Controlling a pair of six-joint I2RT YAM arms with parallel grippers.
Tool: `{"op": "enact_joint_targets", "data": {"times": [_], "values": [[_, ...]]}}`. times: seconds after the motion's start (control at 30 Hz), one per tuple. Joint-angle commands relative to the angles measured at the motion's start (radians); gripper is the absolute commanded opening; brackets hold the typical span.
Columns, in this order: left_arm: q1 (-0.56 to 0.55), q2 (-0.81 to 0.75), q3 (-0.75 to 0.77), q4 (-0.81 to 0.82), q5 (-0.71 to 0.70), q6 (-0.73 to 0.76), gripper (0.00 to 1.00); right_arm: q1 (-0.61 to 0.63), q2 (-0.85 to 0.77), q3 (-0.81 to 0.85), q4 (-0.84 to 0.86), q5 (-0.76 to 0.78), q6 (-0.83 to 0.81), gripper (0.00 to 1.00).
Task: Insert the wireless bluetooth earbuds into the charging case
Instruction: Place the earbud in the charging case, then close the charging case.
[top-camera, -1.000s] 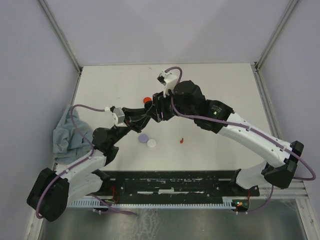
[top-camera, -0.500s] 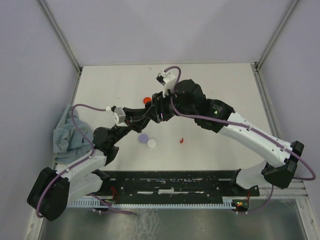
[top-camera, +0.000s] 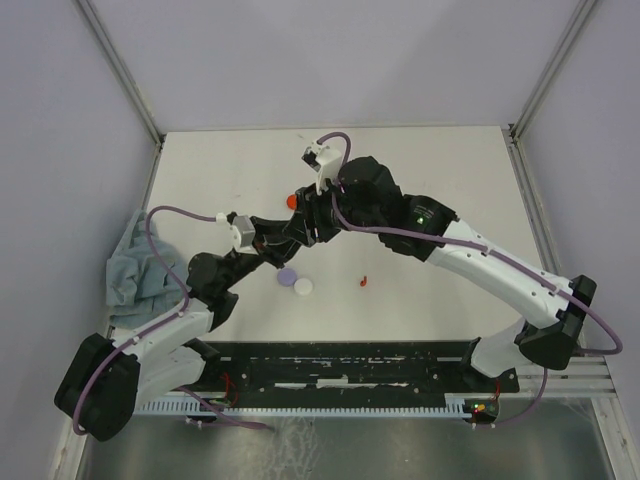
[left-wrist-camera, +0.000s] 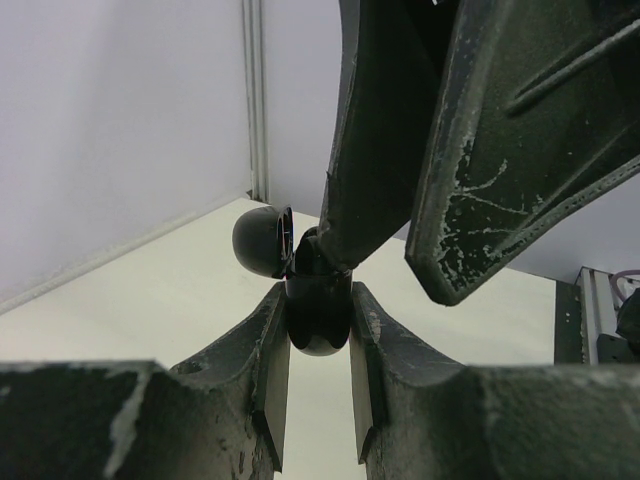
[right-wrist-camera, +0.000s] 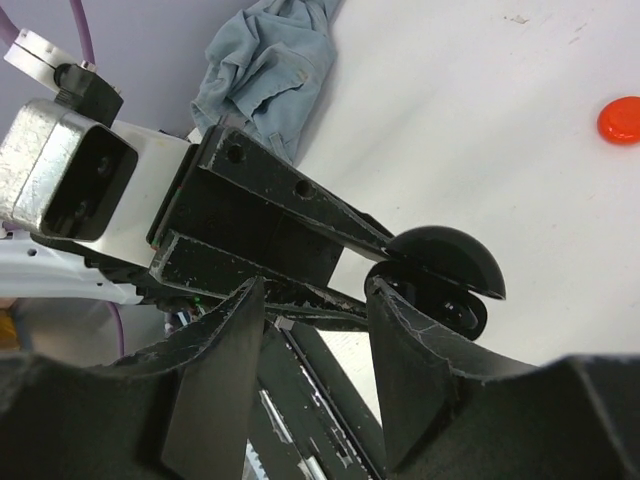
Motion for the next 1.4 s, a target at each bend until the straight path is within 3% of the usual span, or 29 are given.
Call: {"op": "enact_joint_targets", "data": {"times": [0.0,0.2,0.33,0.6,0.77,1.13,1.37], "values": [[-0.003,0.003,0.042,0.031,0.037,0.035,0.03,0.003,0.011,0.059,0.032,-0.013,0.005,0.54],[-0.003,-0.001,0.041,-0.015,0.051,0.046,0.03,-0.001,-0.001,0.105,-0.035,-0.017,-0.092,0.59],[-0.003,0.006,0.057,-0.069,0.113,0.057,0.03,-0.033,-0.029,0.129,-0.133,-0.057,-0.227,0.69],[-0.003,0.041,0.131,-0.112,0.249,0.031,0.03,-0.201,-0.043,0.106,-0.203,-0.354,-0.306,0.78],[-0.003,0.063,0.156,-0.105,0.277,-0.003,0.03,-0.237,-0.044,0.075,-0.196,-0.441,-0.316,0.82],[-0.003,0.103,0.192,-0.035,0.260,-0.089,0.03,-0.253,-0.010,0.034,-0.179,-0.525,-0.311,0.84],[-0.003,0.135,0.221,-0.152,0.209,-0.120,0.03,-0.257,-0.033,0.020,-0.175,-0.552,-0.315,0.83]]}}
